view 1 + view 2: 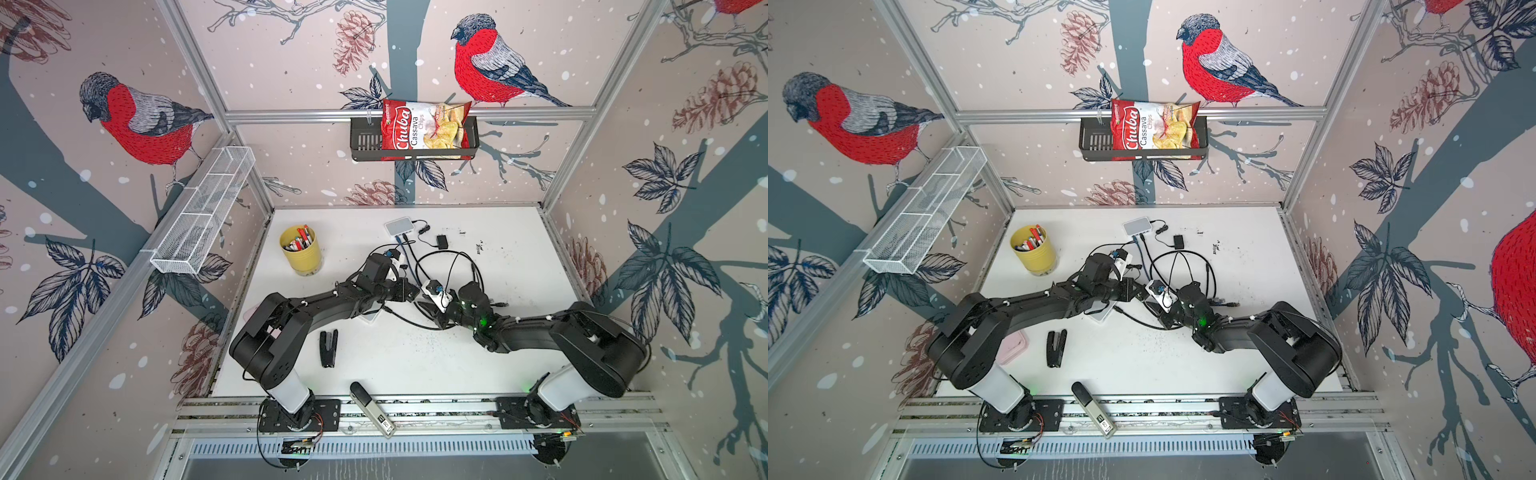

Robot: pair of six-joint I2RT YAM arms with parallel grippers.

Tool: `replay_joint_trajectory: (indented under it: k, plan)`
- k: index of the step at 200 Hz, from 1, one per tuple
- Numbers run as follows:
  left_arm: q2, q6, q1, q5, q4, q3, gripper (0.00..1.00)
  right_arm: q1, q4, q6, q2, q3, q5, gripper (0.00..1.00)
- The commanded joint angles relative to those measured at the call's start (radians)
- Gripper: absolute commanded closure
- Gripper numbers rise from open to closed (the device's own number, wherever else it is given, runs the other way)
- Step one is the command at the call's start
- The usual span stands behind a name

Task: Insert the plug into the switch port
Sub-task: 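Align the green-booted plug with the port beside the black plug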

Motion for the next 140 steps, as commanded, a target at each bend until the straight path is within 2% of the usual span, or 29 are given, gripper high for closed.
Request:
replay_joint_trajectory:
  k: [1,28,113,140]
  plan:
    - [-0.01,0.023,-0.005,0.003,-0.014,-0.005,0.93,0.007,0.163,0.066,0.036,-0.004,-0.044,0.7]
    - [-0.016,0.022,-0.006,-0.001,-0.017,-0.004,0.93,0.012,0.226,0.089,0.078,0.001,-0.044,0.7]
    - [-0.027,0.029,-0.006,-0.005,-0.035,0.0,0.96,0.026,0.276,0.111,0.161,0.017,-0.031,0.72]
    - [-0.032,0.029,-0.006,-0.006,-0.036,0.0,0.96,0.026,0.301,0.112,0.171,0.012,-0.026,0.8]
